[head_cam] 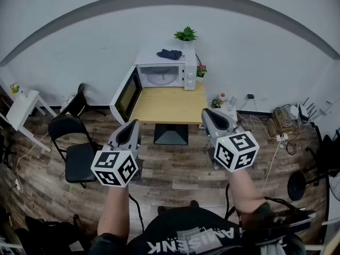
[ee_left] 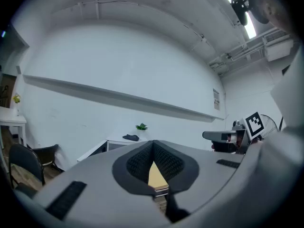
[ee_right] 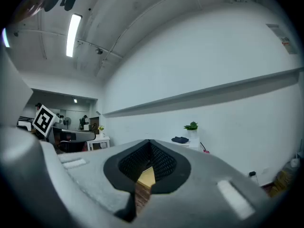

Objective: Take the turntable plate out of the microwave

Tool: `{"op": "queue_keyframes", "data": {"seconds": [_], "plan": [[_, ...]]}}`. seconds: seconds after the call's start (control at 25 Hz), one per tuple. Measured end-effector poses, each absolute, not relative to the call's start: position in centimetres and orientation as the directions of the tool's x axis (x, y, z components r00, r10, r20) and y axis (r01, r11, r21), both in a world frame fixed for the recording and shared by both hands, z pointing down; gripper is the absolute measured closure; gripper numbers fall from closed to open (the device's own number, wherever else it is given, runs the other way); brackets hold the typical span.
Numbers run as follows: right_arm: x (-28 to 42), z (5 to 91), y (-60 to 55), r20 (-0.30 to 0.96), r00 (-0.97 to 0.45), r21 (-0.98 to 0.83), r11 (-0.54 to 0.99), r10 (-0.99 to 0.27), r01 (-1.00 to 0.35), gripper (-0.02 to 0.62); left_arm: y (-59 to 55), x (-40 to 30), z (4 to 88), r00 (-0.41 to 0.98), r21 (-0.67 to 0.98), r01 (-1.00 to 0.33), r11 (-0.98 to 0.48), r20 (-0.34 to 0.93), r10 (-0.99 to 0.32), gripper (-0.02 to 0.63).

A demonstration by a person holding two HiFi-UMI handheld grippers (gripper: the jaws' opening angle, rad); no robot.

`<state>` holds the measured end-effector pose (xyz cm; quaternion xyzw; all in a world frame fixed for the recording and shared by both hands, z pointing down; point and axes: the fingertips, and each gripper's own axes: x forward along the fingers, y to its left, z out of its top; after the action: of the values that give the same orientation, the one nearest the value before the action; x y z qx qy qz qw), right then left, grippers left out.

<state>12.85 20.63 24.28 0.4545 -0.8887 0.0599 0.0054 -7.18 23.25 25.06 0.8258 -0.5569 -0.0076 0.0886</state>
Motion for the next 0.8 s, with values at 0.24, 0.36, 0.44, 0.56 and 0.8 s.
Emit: {"op": "queue_keyframes", "data": {"seconds": [0.24, 0.36, 0.44, 0.56, 0.8], "plan": [[12.4, 24.3, 20.6, 0.068, -0.582, -0.082, 0.576, -0.811, -0.813, 0.592, 23.3, -7.6, 25.6, 0.364, 0.161, -0.923, -0.349, 0.076, -0.928, 0.604], [12.2, 24.2, 20.5, 0.063, -0.571, -0.106, 0.564, -0.818, -0.819, 0.591, 23.3, -7.4, 25.3, 0.392, 0.169, -0.91, -0.379, 0.053, -0.918, 0.604], [11.8, 24.0, 20.4, 0.055, -0.569, -0.11, 0.561, -0.821, -0.821, 0.591, 23.1, -7.4, 25.3, 0.393, 0.145, -0.913, -0.382, 0.058, -0.918, 0.604], [11.0, 23.7, 20.4, 0.03, -0.573, -0.119, 0.566, -0.819, -0.816, 0.591, 23.0, -7.9, 25.5, 0.402, 0.15, -0.908, -0.39, 0.056, -0.914, 0.604], [9.1, 23.9, 20.5, 0.045, -0.567, -0.102, 0.561, -0.822, -0.822, 0.591, 22.4, -9.9, 25.8, 0.4, 0.142, -0.909, -0.391, 0.033, -0.916, 0.604]]}}
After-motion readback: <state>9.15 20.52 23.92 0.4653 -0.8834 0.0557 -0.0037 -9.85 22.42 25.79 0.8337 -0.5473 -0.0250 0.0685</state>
